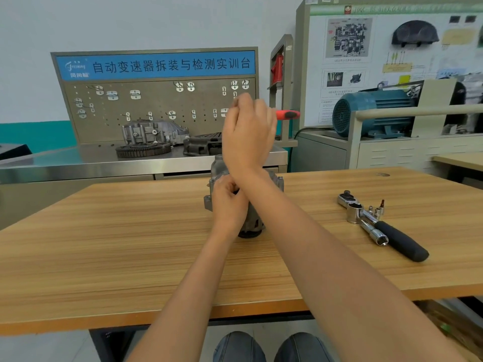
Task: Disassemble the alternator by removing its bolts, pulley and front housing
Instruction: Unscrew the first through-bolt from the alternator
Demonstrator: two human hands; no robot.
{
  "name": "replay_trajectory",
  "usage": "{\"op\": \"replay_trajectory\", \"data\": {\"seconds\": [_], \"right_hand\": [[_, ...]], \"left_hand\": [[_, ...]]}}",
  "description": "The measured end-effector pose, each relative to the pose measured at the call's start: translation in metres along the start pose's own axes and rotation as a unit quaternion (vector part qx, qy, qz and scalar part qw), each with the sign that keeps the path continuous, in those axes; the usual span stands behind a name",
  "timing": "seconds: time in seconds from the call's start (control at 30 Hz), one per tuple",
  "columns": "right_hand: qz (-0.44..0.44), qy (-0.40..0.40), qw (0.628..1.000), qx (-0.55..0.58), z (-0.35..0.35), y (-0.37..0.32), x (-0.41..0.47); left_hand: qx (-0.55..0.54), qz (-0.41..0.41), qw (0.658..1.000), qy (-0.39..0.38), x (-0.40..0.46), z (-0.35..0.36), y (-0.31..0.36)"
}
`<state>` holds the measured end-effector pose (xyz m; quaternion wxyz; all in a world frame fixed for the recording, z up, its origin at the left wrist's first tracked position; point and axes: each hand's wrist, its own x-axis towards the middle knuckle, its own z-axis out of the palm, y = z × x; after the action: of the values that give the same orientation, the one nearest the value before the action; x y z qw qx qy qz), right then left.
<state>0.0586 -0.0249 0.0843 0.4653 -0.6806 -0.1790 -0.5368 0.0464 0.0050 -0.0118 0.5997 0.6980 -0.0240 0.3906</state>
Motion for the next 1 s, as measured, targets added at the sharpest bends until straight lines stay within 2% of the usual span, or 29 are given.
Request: {"op": "replay_trajectory", "data": {"seconds": [0.07,0.13,0.2,0.3,0.33,0.37,0.4,0.43,0.5,0.53,0.6,0.63,0.7,0.77,0.8,0.9,0.93,0.97,1.0], "right_hand": [[0.031,-0.044,0.995,0.088,-0.001,-0.002,0.005],[0.099,-0.113,0.968,0.202,-0.003,-0.003,0.010],[0.186,-0.170,0.917,0.309,-0.009,-0.004,0.018],[0.297,-0.216,0.806,0.464,-0.017,0.000,0.027],[0.311,-0.215,0.786,0.489,-0.017,0.001,0.029],[0.315,-0.210,0.786,0.489,-0.017,0.001,0.029],[0.303,-0.198,0.810,0.462,-0.016,0.000,0.027],[0.268,-0.179,0.853,0.411,-0.014,-0.001,0.023],[0.144,-0.115,0.947,0.263,-0.009,-0.001,0.010],[0.078,-0.071,0.979,0.177,-0.006,-0.001,0.005],[0.007,0.010,0.998,0.059,-0.001,-0.001,0.000],[0.012,0.020,0.998,0.055,-0.001,-0.002,0.001],[0.073,-0.031,0.988,0.134,-0.002,-0.003,0.008],[0.156,-0.129,0.949,0.243,-0.006,-0.004,0.017],[0.198,-0.173,0.917,0.301,-0.009,-0.004,0.022],[0.300,-0.242,0.784,0.486,-0.017,0.000,0.029],[0.315,-0.243,0.754,0.523,-0.018,0.002,0.031],[0.324,-0.238,0.741,0.538,-0.019,0.002,0.032],[0.328,-0.226,0.745,0.535,-0.018,0.002,0.032]], "left_hand": [[-0.014,-0.008,1.000,-0.004,0.000,-0.001,0.000],[-0.022,0.006,0.999,-0.025,0.000,-0.002,-0.001],[-0.026,0.032,0.998,-0.051,-0.002,-0.003,0.002],[0.012,0.050,0.997,-0.061,-0.004,-0.005,0.005],[0.022,0.056,0.996,-0.060,-0.004,-0.005,0.007],[0.021,0.061,0.996,-0.058,-0.004,-0.005,0.007],[0.015,0.063,0.996,-0.053,-0.004,-0.004,0.007],[0.009,0.060,0.997,-0.045,-0.004,-0.003,0.007],[0.004,0.040,0.999,-0.019,-0.002,-0.002,0.004],[0.002,0.026,1.000,-0.005,-0.002,-0.001,0.003],[0.003,0.005,1.000,0.002,-0.001,0.000,0.002],[0.001,0.001,1.000,-0.003,-0.001,0.000,0.001],[-0.010,0.005,1.000,-0.011,-0.002,0.000,0.003],[-0.022,0.022,0.999,-0.029,-0.003,-0.001,0.004],[-0.025,0.027,0.999,-0.040,-0.004,-0.002,0.005],[-0.013,0.043,0.997,-0.060,-0.007,-0.003,0.009],[-0.007,0.049,0.997,-0.060,-0.007,-0.004,0.009],[0.000,0.053,0.997,-0.057,-0.006,-0.004,0.009],[0.006,0.058,0.997,-0.054,-0.006,-0.004,0.009]]}}
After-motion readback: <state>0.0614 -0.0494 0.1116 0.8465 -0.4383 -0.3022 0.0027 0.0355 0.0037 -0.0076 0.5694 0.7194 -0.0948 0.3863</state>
